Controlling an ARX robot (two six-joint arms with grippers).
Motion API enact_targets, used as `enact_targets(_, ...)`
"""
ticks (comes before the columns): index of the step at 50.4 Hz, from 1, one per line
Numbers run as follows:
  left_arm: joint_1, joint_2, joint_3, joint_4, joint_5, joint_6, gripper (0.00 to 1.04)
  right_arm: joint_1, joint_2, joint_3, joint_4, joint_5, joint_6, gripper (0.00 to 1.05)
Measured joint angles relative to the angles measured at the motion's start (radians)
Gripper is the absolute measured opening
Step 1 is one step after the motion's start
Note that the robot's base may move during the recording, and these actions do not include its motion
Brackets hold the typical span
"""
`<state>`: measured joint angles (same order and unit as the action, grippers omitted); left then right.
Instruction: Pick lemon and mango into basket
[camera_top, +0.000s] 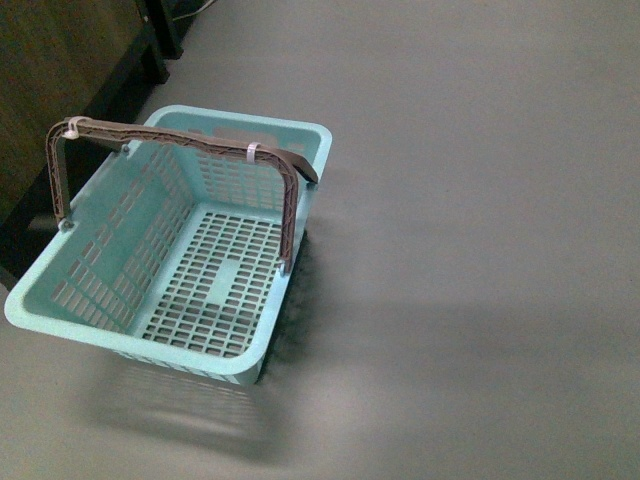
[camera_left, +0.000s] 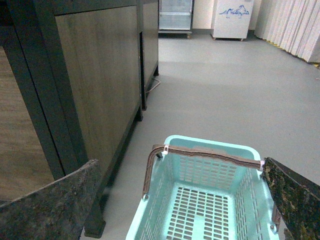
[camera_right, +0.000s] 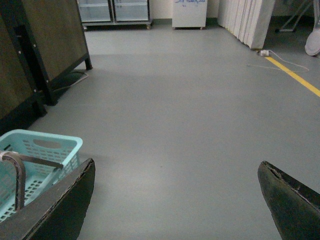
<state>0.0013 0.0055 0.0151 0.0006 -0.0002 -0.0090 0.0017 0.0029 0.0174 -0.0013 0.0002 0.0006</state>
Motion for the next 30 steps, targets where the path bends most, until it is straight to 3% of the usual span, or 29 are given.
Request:
enact_targets(18,0.002,0.006,0.003,-0.012,0.014,-0.018,0.98,0.000,0.000,0.000,0.000,0.000,0.000,0.96)
enact_targets(23,-0.023,0.161,0.091,-0.218,0.106,-0.252,0.98,0.000,0.000,0.000,0.000,0.000,0.000,0.96)
enact_targets(25,-0.062,0.269,0.107,-0.183,0.090,-0.417,0.98,0.000,0.000,0.000,0.000,0.000,0.000,0.96)
enact_targets(30,-0.074,0.454,0.140,-0.030,0.064,-0.641,0.98,0.000,0.000,0.000,0.000,0.000,0.000,0.96)
